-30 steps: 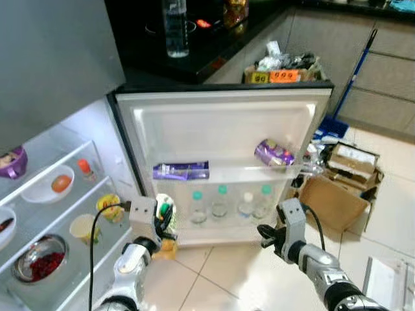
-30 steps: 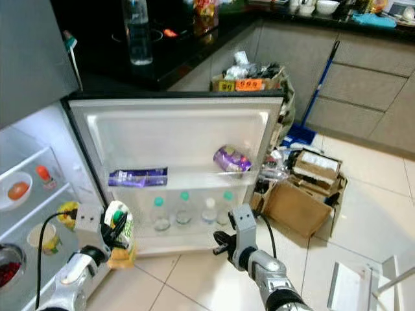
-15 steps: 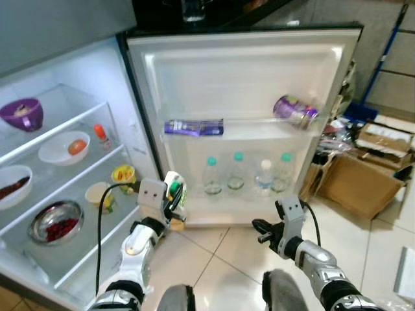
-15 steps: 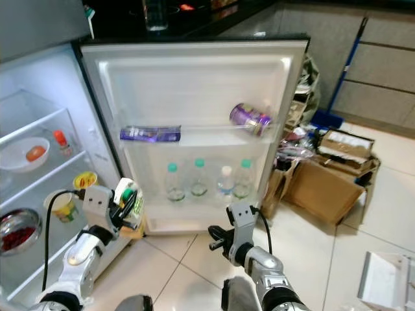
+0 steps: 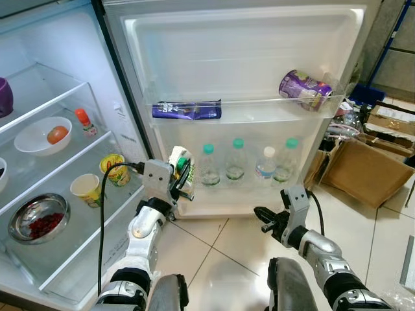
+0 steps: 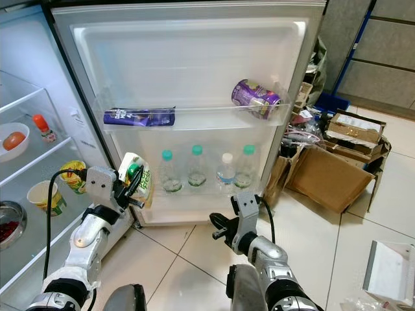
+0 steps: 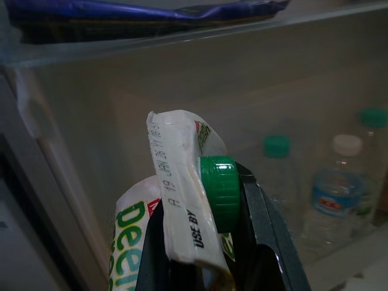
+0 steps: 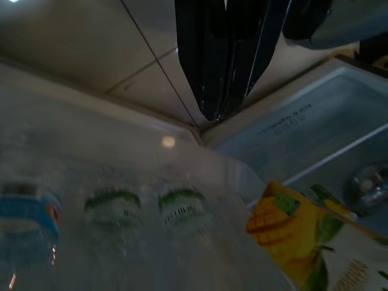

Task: Restocking fridge

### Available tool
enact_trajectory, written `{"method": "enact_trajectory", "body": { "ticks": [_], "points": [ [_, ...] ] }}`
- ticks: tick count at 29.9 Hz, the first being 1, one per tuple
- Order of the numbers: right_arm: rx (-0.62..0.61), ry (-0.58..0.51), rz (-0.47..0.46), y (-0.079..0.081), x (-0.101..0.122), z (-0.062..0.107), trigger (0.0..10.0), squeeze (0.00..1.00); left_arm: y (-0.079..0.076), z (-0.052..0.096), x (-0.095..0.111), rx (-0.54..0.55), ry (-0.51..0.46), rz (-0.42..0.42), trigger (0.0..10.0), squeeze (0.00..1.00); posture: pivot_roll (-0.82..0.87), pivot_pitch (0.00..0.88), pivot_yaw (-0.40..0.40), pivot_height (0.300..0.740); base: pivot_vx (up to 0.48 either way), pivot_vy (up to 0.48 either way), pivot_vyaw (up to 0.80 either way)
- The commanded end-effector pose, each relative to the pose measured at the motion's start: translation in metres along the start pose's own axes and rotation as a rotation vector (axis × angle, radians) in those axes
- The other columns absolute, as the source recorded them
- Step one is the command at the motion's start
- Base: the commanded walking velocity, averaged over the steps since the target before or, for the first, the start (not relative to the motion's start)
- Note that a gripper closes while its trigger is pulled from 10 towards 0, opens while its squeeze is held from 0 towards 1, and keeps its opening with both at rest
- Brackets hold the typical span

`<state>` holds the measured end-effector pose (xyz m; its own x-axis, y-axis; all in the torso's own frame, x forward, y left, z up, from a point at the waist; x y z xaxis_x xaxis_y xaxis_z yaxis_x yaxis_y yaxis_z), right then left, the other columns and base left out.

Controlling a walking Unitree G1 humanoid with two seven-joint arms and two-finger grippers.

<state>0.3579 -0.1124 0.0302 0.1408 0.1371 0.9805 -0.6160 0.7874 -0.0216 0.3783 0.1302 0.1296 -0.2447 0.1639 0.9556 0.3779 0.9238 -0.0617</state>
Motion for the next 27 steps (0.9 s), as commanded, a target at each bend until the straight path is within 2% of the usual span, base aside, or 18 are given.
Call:
{"method": "enact_trajectory", "body": {
  "ticks": [1,5,7,10,15,16,27],
  "points": [
    [0.011,-0.013,-0.010,0.003,0.001,0.000,10.0,0.00,0.001,-0.006,0.014,-0.003,-0.046,-0.051,10.0,0.00,-0.09,0.139,0.031,0.550,0.000,0.000,0.00],
    [0.016,-0.018,-0.008,0.003,0.002,0.001,10.0,0.00,0.004,-0.008,0.019,0.017,-0.063,-0.064,10.0,0.00,-0.09,0.147,0.031,0.550,0.000,0.000,0.00],
    [0.027,-0.026,0.001,0.005,0.004,0.002,10.0,0.00,0.009,-0.013,0.031,0.054,-0.104,-0.083,10.0,0.00,-0.10,0.176,0.032,0.550,0.000,0.000,0.00],
    [0.062,-0.085,0.013,0.008,0.017,0.002,10.0,0.00,0.007,-0.018,0.041,0.051,-0.141,-0.043,10.0,0.00,-0.10,0.211,0.026,0.550,0.000,0.000,0.00],
    [0.142,-0.171,0.014,0.020,0.035,0.005,10.0,0.00,0.001,-0.024,0.044,0.033,-0.153,0.032,10.0,0.00,-0.11,0.255,0.019,0.550,0.000,0.000,0.00],
    [0.195,-0.203,0.007,0.028,0.041,0.010,10.0,0.00,-0.003,-0.025,0.042,0.014,-0.148,0.073,10.0,0.00,-0.12,0.293,0.017,0.550,0.000,0.000,0.00],
    [0.280,-0.248,-0.020,0.049,0.051,0.026,10.0,0.00,-0.013,-0.023,0.039,-0.069,-0.128,0.118,10.0,0.00,-0.15,0.372,0.030,0.550,0.000,0.000,0.00]
  ]
}}
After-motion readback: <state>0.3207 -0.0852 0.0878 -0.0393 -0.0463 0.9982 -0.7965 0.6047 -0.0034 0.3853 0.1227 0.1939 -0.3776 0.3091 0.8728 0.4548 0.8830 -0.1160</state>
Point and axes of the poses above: a point about 5 cm out from each wrist's last joint towards the gripper, its own z axis pointing back from the gripper into the wrist, its own x axis along the axis of the wrist's last joint, y = z × x, the point moved 6 cm from there along -z, pointing out of the wrist towards the gripper, and after that the axes turned 14 degrees about z, right-handed, at the moved point
